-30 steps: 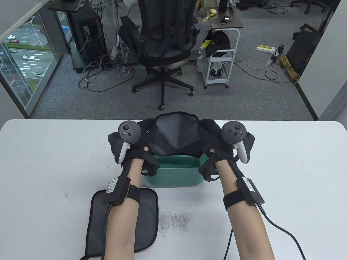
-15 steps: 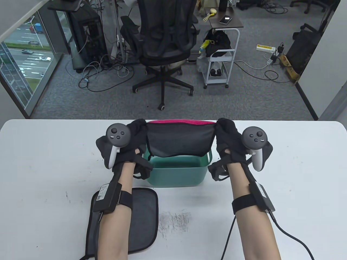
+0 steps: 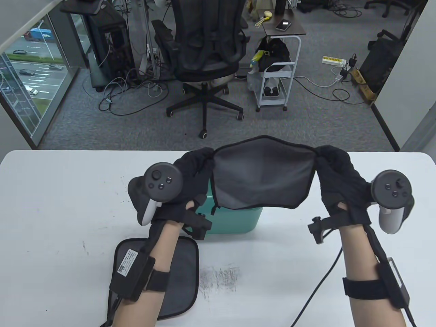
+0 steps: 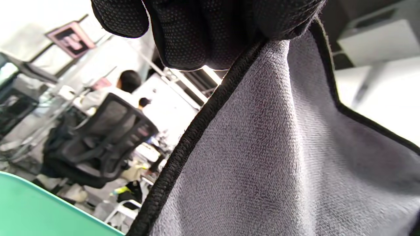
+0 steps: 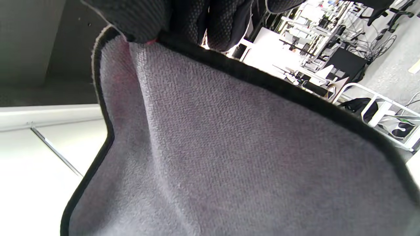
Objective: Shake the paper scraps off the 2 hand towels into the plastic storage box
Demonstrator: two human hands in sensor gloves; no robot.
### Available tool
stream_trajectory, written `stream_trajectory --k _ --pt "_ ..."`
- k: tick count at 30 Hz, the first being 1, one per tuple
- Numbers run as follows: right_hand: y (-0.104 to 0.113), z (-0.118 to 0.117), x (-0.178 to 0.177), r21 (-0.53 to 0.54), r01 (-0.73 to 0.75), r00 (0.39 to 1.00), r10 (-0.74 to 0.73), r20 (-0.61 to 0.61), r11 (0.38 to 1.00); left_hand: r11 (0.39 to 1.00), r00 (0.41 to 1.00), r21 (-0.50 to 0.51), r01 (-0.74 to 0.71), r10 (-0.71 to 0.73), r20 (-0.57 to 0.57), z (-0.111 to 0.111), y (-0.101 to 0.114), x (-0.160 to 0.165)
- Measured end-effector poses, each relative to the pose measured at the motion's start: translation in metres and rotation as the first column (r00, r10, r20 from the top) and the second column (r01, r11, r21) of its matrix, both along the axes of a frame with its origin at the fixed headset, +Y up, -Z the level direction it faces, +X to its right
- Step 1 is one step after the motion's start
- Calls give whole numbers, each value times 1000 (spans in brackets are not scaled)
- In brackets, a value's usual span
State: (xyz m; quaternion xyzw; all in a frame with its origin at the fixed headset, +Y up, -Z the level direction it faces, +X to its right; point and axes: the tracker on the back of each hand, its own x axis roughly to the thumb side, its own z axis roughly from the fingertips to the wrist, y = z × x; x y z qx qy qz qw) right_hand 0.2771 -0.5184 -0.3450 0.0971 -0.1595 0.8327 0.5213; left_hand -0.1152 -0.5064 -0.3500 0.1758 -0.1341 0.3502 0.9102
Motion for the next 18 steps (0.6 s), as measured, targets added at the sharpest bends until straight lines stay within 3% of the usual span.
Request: stream_trajectory --k 6,14,18 --pt "-15 54 50 -11 -95 995 95 16 995 997 986 -2 76 -75 147 41 -15 42" --pt "-68 129 105 -124 -138 990 137 -16 983 990 944 -133 41 5 330 84 -81 80" --pt "-94 149 119 -194 -130 991 126 -34 972 963 926 -265 44 60 372 93 -116 88"
